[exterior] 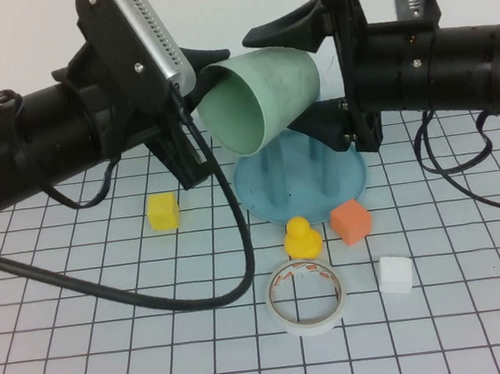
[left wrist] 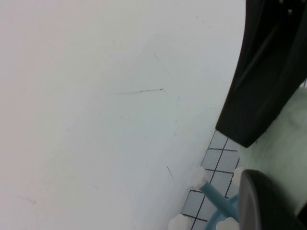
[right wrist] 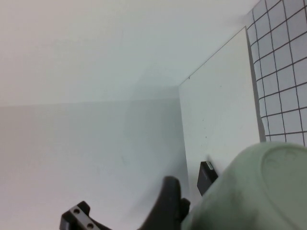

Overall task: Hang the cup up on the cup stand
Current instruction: Adjust the cup with two arms

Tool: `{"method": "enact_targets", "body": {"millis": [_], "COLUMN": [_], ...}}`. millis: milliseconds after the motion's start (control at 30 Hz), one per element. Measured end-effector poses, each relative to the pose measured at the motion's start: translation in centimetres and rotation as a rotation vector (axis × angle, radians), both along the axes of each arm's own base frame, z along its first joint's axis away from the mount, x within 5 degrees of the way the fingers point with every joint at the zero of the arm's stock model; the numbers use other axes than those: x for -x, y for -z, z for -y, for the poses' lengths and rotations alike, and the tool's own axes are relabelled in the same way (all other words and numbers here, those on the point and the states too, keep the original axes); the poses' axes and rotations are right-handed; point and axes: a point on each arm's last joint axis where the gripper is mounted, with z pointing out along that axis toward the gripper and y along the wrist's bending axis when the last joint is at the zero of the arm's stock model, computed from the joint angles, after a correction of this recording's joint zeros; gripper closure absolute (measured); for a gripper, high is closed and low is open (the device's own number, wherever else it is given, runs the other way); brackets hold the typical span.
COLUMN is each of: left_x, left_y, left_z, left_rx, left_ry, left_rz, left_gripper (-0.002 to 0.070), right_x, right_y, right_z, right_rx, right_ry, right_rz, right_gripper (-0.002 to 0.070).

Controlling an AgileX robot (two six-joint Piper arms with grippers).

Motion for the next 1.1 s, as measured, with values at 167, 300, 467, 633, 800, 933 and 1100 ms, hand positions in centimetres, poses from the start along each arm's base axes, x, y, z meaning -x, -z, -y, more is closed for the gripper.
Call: {"method": "enact_targets", "body": {"millis": [167, 300, 467, 633, 800, 933, 1100], "left_x": [-0.04, -0.12, -0.15, -0.17, -0.21, -0.20, -0.20], "left_y": [0.01, 0.04, 0.05, 0.06, 0.08, 0.09, 0.09], "left_z": [-0.03, -0.11, -0.14, -0.12, -0.13, -0.08, -0.08], "left_rx": [-0.001, -0.004, -0.006, -0.007, -0.007, -0.001, 0.007], "left_ry": [-0.005, -0.018, -0.023, -0.026, -0.037, -0.039, -0.040], "left_rz": [0.000, -0.001, -0.001, -0.001, -0.006, -0.014, -0.023], "left_gripper": [0.0669, 0.0668, 0.0668, 0.0668, 0.0668, 0.0668, 0.0668], "right_x": [0.30, 0.45, 0.42, 0.42, 0.42, 0.42, 0.36], "right_y": [0.00, 0.02, 0.03, 0.03, 0.03, 0.02, 0.00], "right_z": [-0.50, -0.80, -0.79, -0.79, -0.79, -0.80, -0.77], "right_rx": [-0.001, 0.000, 0.002, 0.002, 0.002, 0.001, -0.004], "right_ry": [-0.015, -0.015, -0.012, -0.012, -0.012, -0.011, -0.003], "right_rz": [-0.002, -0.003, -0.003, -0.003, -0.003, -0.004, -0.007], "right_gripper": [-0.0017, -0.0017, -0.0017, -0.0017, -0.0017, 0.0015, 0.0042]}}
